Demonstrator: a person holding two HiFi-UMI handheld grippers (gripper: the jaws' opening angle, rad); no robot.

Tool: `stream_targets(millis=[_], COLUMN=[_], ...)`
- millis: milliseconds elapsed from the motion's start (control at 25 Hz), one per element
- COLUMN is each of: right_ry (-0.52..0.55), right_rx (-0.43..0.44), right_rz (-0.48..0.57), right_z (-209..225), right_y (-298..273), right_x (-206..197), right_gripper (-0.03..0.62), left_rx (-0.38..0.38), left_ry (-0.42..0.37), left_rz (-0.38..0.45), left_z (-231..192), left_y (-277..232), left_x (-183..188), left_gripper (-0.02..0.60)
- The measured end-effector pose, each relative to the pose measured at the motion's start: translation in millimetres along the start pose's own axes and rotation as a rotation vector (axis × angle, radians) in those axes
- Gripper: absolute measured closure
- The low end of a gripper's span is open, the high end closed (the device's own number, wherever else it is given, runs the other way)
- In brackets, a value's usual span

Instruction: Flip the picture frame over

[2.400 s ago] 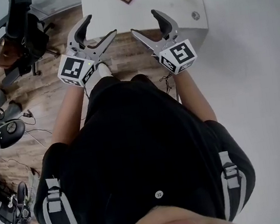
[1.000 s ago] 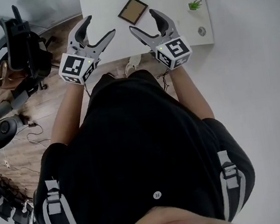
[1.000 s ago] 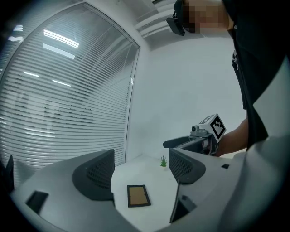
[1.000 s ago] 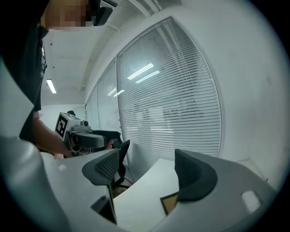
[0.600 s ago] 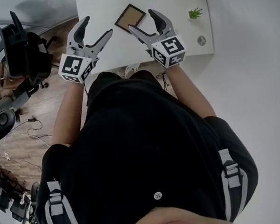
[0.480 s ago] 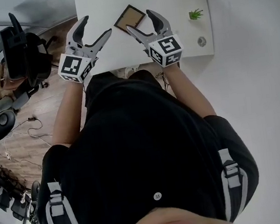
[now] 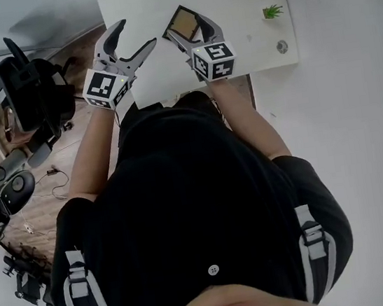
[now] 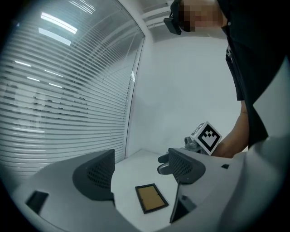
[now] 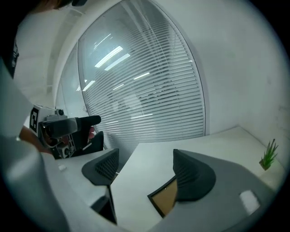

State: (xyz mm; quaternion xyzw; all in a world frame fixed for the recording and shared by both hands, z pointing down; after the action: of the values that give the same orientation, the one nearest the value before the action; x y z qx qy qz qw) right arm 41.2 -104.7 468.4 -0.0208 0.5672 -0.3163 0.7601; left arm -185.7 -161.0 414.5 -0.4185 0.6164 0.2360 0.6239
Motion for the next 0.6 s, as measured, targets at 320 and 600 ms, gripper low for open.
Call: stream_targets(millis=[320,600], right_ry=[-0.093,-0.165], right_rx=[-0.26,-0.446], right_rz=[-0.03,-0.075], right_z=[-3,0], right_y=[-46,-79], right_x=[-40,-82], right_gripper=[0.211,0.234], left_rx=[-0.152,-0.193], left_ry=[-0.011,-0.026], left_rz=[-0.038,-0.077], left_z=[-39,-63], left_y=[-18,-40], left_x=[-26,-51], left_gripper=[0.206,0.206])
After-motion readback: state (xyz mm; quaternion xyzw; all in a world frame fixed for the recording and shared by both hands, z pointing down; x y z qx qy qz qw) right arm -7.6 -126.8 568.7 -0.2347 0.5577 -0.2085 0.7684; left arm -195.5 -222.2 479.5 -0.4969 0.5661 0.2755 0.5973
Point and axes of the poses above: the fingertips, and each gripper's own axes: y backward along the fingers, z to its right, x out of its top, the point moved 10 cm from there along y, backward along the fingers, and after that the axes turned 9 degrees about x, right-handed, at the moved point
